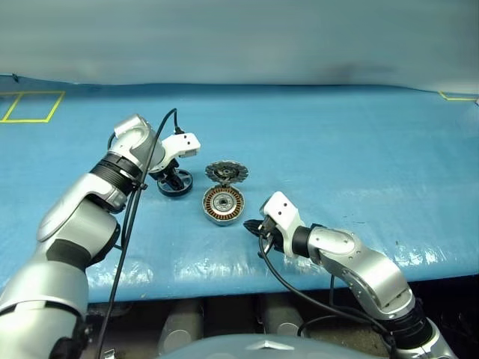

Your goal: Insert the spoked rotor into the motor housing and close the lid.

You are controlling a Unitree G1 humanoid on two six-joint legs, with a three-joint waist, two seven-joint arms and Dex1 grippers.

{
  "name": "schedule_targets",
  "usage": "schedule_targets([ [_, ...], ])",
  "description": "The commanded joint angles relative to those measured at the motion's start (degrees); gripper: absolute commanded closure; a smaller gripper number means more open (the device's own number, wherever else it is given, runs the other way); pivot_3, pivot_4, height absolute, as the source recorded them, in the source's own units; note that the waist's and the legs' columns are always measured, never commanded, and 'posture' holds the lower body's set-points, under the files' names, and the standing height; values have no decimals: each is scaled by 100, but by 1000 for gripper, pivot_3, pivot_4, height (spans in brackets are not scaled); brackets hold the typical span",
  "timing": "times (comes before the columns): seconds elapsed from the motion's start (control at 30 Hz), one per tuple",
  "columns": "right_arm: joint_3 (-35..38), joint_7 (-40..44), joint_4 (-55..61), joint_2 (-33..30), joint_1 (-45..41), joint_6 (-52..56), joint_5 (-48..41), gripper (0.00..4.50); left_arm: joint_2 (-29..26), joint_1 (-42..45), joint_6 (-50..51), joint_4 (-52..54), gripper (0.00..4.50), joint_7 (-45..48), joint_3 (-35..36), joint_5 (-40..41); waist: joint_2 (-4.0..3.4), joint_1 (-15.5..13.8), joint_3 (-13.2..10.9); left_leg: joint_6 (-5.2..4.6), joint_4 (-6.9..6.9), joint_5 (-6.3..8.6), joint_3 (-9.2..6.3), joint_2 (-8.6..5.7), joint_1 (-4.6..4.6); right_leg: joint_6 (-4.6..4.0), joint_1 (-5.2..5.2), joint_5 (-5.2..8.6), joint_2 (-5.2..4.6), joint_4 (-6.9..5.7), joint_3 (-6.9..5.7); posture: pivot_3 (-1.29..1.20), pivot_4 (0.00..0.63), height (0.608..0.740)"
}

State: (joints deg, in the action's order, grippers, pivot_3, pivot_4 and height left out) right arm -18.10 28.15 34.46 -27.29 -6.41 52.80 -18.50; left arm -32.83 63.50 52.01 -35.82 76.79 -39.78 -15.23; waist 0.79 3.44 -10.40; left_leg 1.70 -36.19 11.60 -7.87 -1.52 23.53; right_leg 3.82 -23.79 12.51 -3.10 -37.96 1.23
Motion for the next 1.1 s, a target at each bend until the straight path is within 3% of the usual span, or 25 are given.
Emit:
schedule_targets([
  [0.03,91,-34,227,34,-3,-56,-50,4500,-2,7,19,13,2828,43,68,-11,-7,-3,4,0,0,0,0,-1,-6,0,6,0,0,1,0,0,150,740],
  [0.17,78,-54,222,39,-8,-62,-56,4500,-56,34,4,2,3180,64,133,-10,-7,-22,6,-2,-4,-1,-1,-1,-18,1,20,-1,0,-3,1,0,150,740],
  [0.37,81,-87,265,38,9,-65,-51,4500,-392,58,73,369,3191,-80,658,188,-6,9,5,-4,-8,-3,-1,-1,-9,5,10,-5,0,-4,2,0,150,740],
  [0.6,189,-130,299,0,133,-122,-24,4500,-1427,-811,689,2458,3191,-47,1512,760,-6,43,5,-3,6,-3,1,1,-4,4,-1,-4,0,1,6,0,150,740],
  [0.8,317,-129,301,-35,293,-139,-46,4500,-2402,-2613,1196,4759,3191,19,2707,1803,-6,35,5,-3,5,-3,4,3,-8,2,2,-3,-1,-1,10,0,150,740],
  [0.9,348,-125,262,-20,341,-173,-34,4500,-2404,-3401,1429,5587,3191,-146,3254,2363,-6,-16,5,-3,2,-3,4,2,-10,-3,6,-1,-2,1,9,0,150,740],
  [1.1,345,-45,144,-13,495,-495,6,4500,-1775,-4368,1516,6609,3191,-663,3905,3376,-1,-122,7,-2,-3,-5,9,3,-22,-26,22,11,-7,3,7,0,150,740],
])
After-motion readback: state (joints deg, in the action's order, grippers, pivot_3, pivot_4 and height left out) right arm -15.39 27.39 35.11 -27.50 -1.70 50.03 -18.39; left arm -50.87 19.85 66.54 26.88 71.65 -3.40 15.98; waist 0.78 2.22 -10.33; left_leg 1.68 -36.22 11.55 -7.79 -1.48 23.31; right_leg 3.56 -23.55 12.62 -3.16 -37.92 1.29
